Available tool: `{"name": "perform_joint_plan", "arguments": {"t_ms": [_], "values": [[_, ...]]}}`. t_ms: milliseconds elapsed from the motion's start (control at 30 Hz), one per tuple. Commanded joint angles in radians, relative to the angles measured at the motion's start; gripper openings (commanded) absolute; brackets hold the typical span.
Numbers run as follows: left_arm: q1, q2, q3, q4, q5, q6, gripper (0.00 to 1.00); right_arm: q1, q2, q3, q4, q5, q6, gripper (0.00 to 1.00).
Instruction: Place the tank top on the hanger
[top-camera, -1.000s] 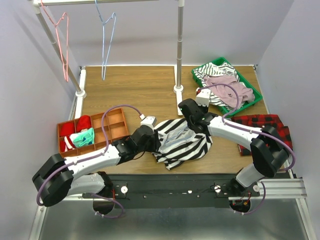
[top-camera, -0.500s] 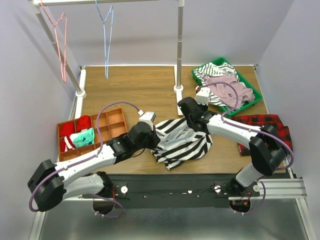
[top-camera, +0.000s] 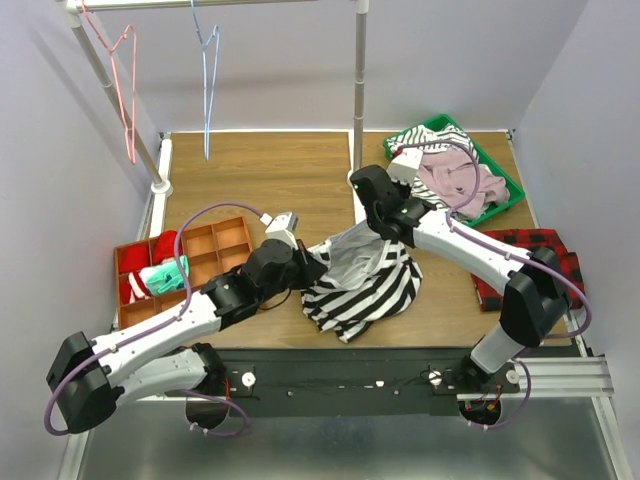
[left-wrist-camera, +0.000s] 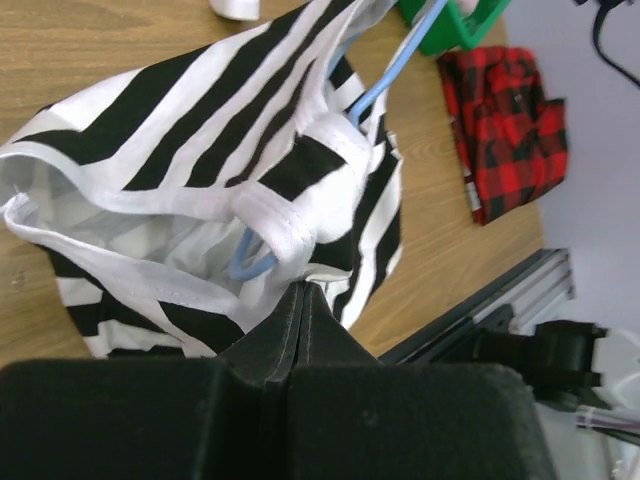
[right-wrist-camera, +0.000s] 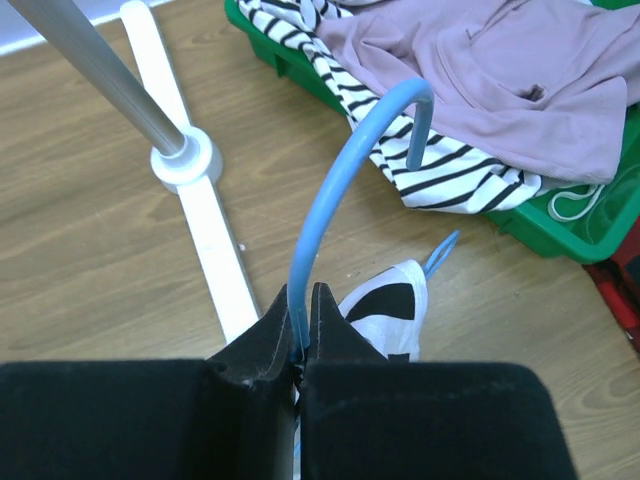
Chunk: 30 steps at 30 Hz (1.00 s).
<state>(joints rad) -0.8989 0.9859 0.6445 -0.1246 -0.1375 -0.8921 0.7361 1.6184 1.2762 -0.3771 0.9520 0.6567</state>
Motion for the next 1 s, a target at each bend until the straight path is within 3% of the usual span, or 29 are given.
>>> {"name": "perform_joint_plan", "arguments": {"t_ms": [0, 433, 633, 667, 700, 967], "values": [[-0.008, -0.053, 0.015, 0.086, -0.05, -0.093, 0.01, 0.008, 0.014, 0.089, -0.051, 0.025, 0.046, 0.01], [-0.006, 0.036, 0.196, 0.065, -0.062, -0.015, 0.14, 0.068, 0.035, 0.247, -0.131, 0.162, -0.052, 0.01], [-0.006, 0.034, 0.257, 0.016, -0.068, 0.042, 0.41, 0.083, 0.044, 0.331, -0.169, 0.206, -0.14, 0.01], [-0.006, 0.03, 0.27, 0.011, -0.065, 0.048, 0.55, 0.086, 0.041, 0.345, -0.164, 0.208, -0.156, 0.01], [-0.006, 0.017, 0.28, 0.008, -0.062, 0.076, 0.58, 0.088, 0.041, 0.351, -0.149, 0.208, -0.178, 0.01], [-0.006, -0.029, 0.496, -0.135, 0.007, 0.249, 0.59, 0.091, 0.021, 0.459, -0.057, 0.174, -0.417, 0.01]]}}
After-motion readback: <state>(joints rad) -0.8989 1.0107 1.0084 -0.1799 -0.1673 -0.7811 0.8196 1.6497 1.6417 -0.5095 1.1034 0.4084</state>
